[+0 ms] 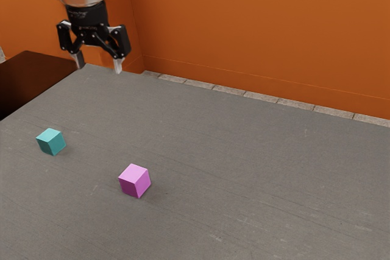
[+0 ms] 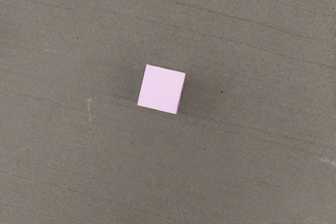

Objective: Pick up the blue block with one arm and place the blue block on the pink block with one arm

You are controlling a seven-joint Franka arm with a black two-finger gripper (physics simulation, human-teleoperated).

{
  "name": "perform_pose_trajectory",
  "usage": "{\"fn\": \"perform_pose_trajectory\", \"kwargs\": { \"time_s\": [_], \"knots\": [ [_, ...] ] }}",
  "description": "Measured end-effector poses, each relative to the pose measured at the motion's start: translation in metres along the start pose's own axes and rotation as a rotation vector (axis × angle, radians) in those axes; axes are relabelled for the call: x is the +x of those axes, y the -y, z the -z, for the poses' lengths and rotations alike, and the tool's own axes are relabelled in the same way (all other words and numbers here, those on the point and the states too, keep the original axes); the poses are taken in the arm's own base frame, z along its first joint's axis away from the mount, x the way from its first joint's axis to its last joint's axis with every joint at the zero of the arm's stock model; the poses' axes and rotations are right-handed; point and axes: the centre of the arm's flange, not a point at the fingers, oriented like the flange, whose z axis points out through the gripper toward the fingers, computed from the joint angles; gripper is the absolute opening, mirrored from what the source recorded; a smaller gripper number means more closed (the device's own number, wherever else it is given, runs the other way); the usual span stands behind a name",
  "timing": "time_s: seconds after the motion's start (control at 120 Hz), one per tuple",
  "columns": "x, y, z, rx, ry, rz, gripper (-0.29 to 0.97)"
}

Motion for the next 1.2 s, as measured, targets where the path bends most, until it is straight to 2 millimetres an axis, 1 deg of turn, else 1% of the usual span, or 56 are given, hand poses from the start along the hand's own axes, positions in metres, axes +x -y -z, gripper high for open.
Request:
{"fn": "perform_pose_trajectory", "kwargs": {
  "time_s": [0.083, 0.2, 0.542, 0.625, 0.692, 0.792, 0.842, 0.883, 0.958, 1.025, 1.067, 1.117, 1.2],
  "knots": [
    [0.004, -0.004, -0.001, -0.002, -0.016, -0.037, 0.68],
    [0.001, -0.017, 0.002, 0.021, -0.047, -0.069, 0.68],
    [0.002, -0.021, 0.0, 0.039, -0.062, -0.052, 0.68],
    [0.003, -0.024, -0.004, 0.039, -0.056, -0.051, 0.68],
    [0.01, -0.031, -0.02, 0.048, -0.025, -0.043, 0.68],
    [0.004, -0.057, -0.029, 0.059, -0.017, -0.068, 0.68],
    [0.005, -0.071, -0.042, 0.067, -0.007, -0.108, 0.68],
    [0.01, -0.082, -0.059, 0.074, 0.007, -0.159, 0.68],
    [0.01, -0.102, -0.085, 0.076, 0.013, -0.251, 0.68],
    [0.01, -0.12, -0.122, 0.082, 0.036, -0.328, 0.68],
    [0.01, -0.125, -0.148, 0.09, 0.047, -0.367, 0.68],
    [0.011, -0.127, -0.17, 0.105, 0.046, -0.407, 0.68],
    [0.019, -0.13, -0.197, 0.13, 0.027, -0.463, 0.68]
  ]
}}
